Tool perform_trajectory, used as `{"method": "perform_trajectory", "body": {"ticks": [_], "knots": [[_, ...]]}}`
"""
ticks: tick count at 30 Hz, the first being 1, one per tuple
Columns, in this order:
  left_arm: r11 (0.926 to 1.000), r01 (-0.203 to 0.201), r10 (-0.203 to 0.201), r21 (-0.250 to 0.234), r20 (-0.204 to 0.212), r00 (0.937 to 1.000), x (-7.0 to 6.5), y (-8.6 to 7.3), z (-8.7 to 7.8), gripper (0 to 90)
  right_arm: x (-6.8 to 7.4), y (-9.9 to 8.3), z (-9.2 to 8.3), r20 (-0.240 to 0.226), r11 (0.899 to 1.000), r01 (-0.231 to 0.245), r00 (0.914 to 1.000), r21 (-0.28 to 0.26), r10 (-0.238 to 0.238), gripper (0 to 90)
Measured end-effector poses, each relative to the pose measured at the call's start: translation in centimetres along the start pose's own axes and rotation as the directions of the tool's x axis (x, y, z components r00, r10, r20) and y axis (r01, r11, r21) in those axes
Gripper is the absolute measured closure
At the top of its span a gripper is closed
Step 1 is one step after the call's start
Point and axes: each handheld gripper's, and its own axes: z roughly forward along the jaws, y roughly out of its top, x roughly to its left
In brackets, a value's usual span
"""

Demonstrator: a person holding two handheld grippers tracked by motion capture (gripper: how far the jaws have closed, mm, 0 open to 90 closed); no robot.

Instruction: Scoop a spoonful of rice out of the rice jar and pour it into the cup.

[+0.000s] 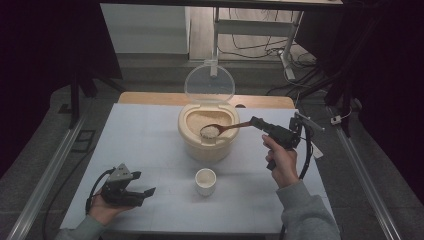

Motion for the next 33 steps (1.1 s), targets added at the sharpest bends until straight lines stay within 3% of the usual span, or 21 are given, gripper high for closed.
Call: {"method": "perform_trajectory", "body": {"ticks": [12, 25, 33], "knots": [[1.0000, 0.001, -0.001, -0.001, -0.001, 1.0000, 0.0, 0.0, 0.0, 18.0, -0.1, -2.4, -1.5, -0.011, 0.994, 0.005, 0.9999, 0.106, -0.004, 83.3], [1.0000, 0.002, -0.002, 0.003, 0.002, 1.0000, 0.0, 0.0, 0.1, 18.0, -1.0, -4.0, -2.0, 0.050, 0.979, 0.039, 0.9975, 0.198, -0.050, 83.3], [1.0000, 0.000, 0.000, 0.006, 0.002, 1.0000, 0.1, 0.0, 0.1, 18.0, -0.8, -4.2, -1.6, 0.099, 0.967, 0.086, 0.9888, 0.238, -0.112, 83.2]]}}
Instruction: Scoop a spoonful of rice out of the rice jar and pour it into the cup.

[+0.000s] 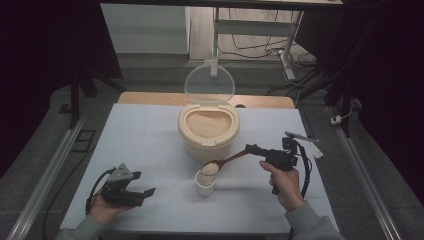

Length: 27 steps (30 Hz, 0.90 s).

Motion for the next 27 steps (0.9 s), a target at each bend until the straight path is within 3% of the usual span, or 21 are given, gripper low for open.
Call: {"method": "perform_trajectory", "body": {"ticks": [11, 19, 24, 27], "knots": [[1.0000, -0.001, 0.001, 0.003, 0.000, 1.0000, 0.1, 0.0, 0.0, 18.1, 1.1, 0.3, 0.6, 0.066, 0.995, 0.090, 0.9935, 0.036, -0.092, 83.2], [1.0000, -0.002, 0.002, 0.004, 0.000, 1.0000, 0.0, 0.0, 0.0, 18.1, 2.0, 0.4, 0.5, 0.078, 0.989, 0.143, 0.9862, 0.040, -0.146, 83.2], [1.0000, -0.003, 0.003, 0.005, -0.002, 1.0000, 0.0, 0.0, 0.0, 18.0, 2.9, 0.4, 0.4, 0.086, 0.972, 0.232, 0.9683, 0.039, -0.235, 83.2], [1.0000, -0.004, 0.004, 0.004, -0.003, 1.0000, 0.0, 0.0, 0.0, 18.1, 3.7, 0.2, 0.3, 0.091, 0.950, 0.311, 0.9455, 0.035, -0.313, 83.2]]}}
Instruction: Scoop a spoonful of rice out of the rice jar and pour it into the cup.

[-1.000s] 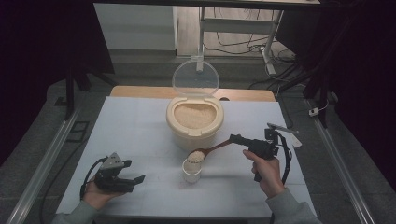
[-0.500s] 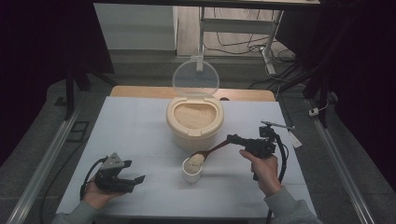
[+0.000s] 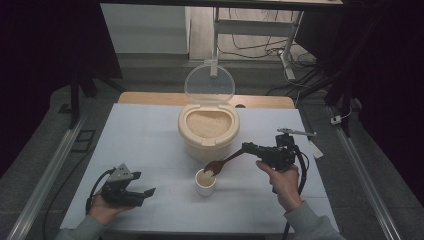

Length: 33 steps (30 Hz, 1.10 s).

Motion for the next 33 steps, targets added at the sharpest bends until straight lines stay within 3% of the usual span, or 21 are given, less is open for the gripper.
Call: {"method": "perform_trajectory", "body": {"ticks": [4, 12, 19, 28, 33], "knots": [[1.0000, 0.001, -0.001, 0.001, -0.001, 1.0000, 0.0, 0.0, 0.0, 18.1, 0.9, 0.1, -0.3, 0.019, 0.997, 0.072, 0.9972, -0.008, -0.072, 83.2], [1.0000, 0.003, -0.003, -0.001, -0.001, 1.0000, 0.1, 0.0, 0.0, 18.1, 0.6, 0.0, -0.8, -0.015, 0.996, 0.080, 0.9967, -0.042, -0.080, 83.2], [1.0000, 0.002, -0.002, 0.003, 0.000, 1.0000, 0.1, 0.1, 0.2, 18.1, 0.1, 0.1, -2.6, -0.049, 0.991, 0.098, 0.9935, -0.091, -0.103, 83.2], [1.0000, 0.003, -0.003, 0.000, 0.000, 1.0000, 0.1, 0.1, 0.1, 18.1, -0.9, -0.1, -4.5, -0.033, 0.984, 0.133, 0.9900, -0.117, -0.137, 83.2], [1.0000, 0.002, -0.002, 0.000, 0.000, 1.0000, 0.1, 0.1, 0.1, 18.1, -1.1, 0.0, -5.3, -0.006, 0.982, 0.162, 0.9866, -0.100, -0.163, 83.2]]}}
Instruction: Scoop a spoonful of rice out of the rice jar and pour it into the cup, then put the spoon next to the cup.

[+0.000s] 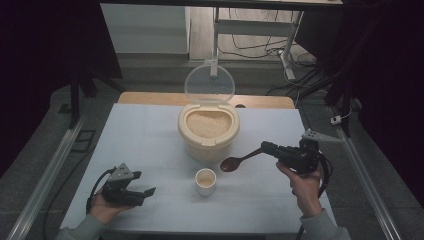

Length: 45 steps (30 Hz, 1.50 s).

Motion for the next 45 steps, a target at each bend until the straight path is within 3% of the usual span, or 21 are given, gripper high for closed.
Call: {"method": "perform_trajectory", "body": {"ticks": [4, 9, 15, 23, 27, 32, 37, 42, 45], "knots": [[1.0000, 0.002, -0.002, 0.002, -0.001, 1.0000, 0.1, 0.0, 0.0, 18.1, -0.1, 0.2, -0.3, -0.005, 1.000, 0.016, 0.9999, 0.027, -0.016, 83.2], [1.0000, 0.001, -0.001, 0.003, 0.001, 1.0000, 0.1, 0.0, 0.1, 18.1, 0.1, 0.8, -0.4, -0.030, 0.994, 0.049, 0.9985, 0.100, -0.046, 83.2], [1.0000, -0.001, 0.001, 0.002, 0.001, 1.0000, 0.0, 0.0, 0.0, 18.2, 0.8, 0.9, 0.5, -0.080, 0.970, 0.086, 0.9943, 0.225, -0.070, 83.2], [1.0000, -0.003, 0.003, 0.004, 0.000, 1.0000, 0.0, 0.0, 0.1, 18.5, 2.0, 0.8, 2.8, -0.138, 0.923, 0.148, 0.9848, 0.355, -0.105, 83.2], [1.0000, -0.004, 0.004, 0.005, 0.000, 1.0000, 0.1, 0.0, 0.1, 18.5, 2.3, 0.6, 4.2, -0.159, 0.891, 0.169, 0.9810, 0.421, -0.110, 83.2], [1.0000, -0.006, 0.006, 0.005, 0.000, 1.0000, 0.0, 0.0, 0.0, 18.5, 2.6, 0.3, 6.3, -0.185, 0.840, 0.194, 0.9761, 0.507, -0.114, 83.2], [0.9999, -0.008, 0.008, 0.006, 0.001, 1.0000, 0.0, 0.0, 0.1, 18.5, 2.8, 0.1, 8.4, -0.193, 0.808, 0.213, 0.9733, 0.549, -0.125, 83.0], [1.0000, -0.005, 0.005, 0.006, 0.001, 1.0000, 0.1, 0.0, 0.1, 18.6, 2.5, 0.1, 9.8, -0.191, 0.814, 0.196, 0.9757, 0.546, -0.107, 82.6], [1.0000, -0.007, 0.007, 0.006, 0.001, 1.0000, 0.1, 0.0, 0.1, 18.5, 2.1, 0.0, 10.4, -0.177, 0.824, 0.186, 0.9785, 0.534, -0.107, 81.4]]}}
